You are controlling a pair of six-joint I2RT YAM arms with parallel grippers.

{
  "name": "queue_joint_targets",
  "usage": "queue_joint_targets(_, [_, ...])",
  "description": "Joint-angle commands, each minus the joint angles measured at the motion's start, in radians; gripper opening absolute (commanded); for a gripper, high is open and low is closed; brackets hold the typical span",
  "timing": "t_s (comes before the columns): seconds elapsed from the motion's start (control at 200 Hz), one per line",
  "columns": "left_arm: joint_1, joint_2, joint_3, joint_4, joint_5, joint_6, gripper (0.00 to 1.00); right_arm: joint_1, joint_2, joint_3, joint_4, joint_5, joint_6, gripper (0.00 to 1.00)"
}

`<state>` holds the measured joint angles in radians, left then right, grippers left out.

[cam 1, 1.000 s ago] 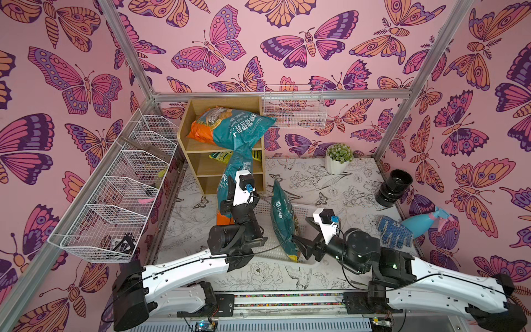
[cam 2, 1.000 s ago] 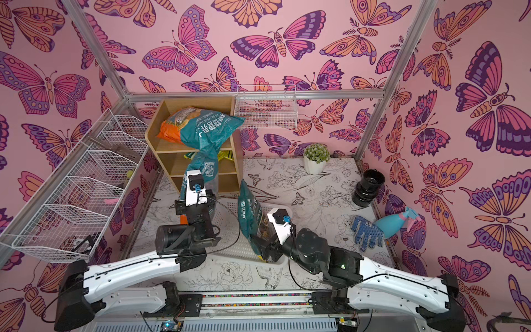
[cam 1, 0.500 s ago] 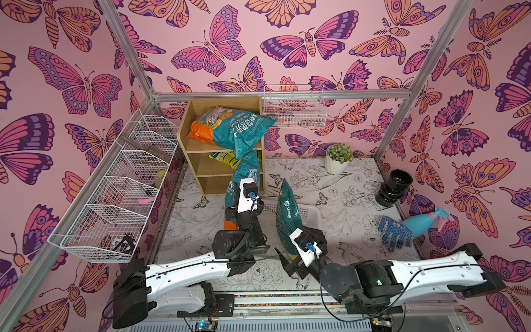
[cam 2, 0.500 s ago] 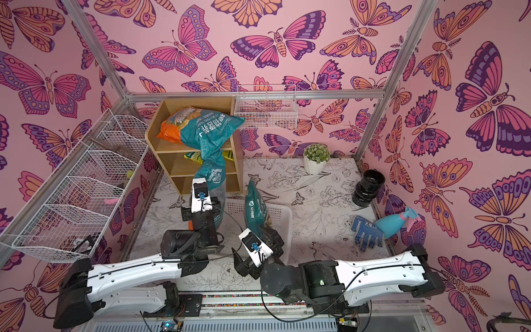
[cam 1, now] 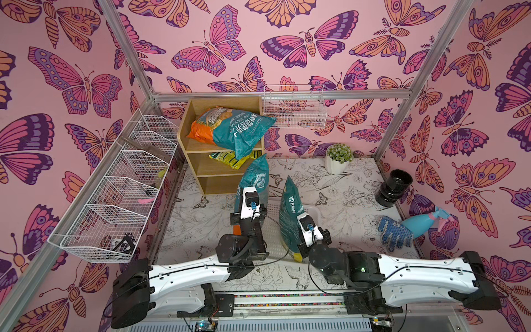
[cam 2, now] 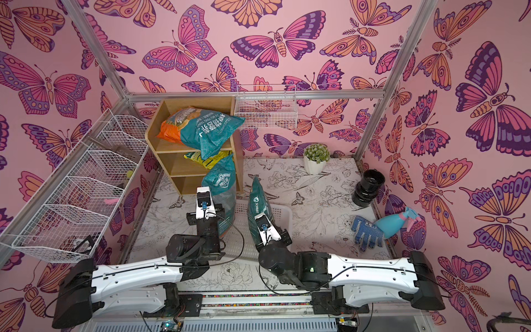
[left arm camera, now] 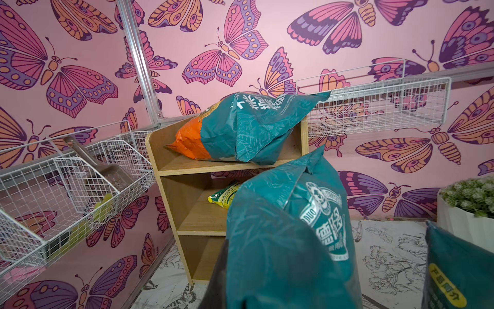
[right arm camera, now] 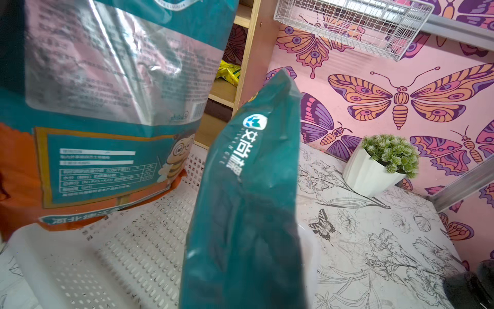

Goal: Take down the fertilizer bag from the shelf
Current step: Place the fertilizer bag in the storage box.

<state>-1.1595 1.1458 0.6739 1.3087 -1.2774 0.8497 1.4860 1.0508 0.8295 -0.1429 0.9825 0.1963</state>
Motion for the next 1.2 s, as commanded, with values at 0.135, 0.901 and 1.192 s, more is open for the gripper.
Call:
queue_joint_targets(0.135, [-0.004, 0.108, 0.030, 0.038, 0.159, -0.207, 0.01, 0.005, -0.128, -0.094, 0.174, 0.108, 0.026, 0.00])
queue_joint_targets(0.901, [-0.149, 0.412, 0.060, 0.121, -0.118, -0.630, 0.00, 0.079, -0.315, -0.172, 0.242, 0.232, -0.025, 0.00])
queue_joint_targets(1.192, [-0.248, 0.519, 0.010, 0.121, -0.036, -0.717, 0.00, 0.079, -0.405, -0.216, 0.176, 0.179, 0.040, 0.00])
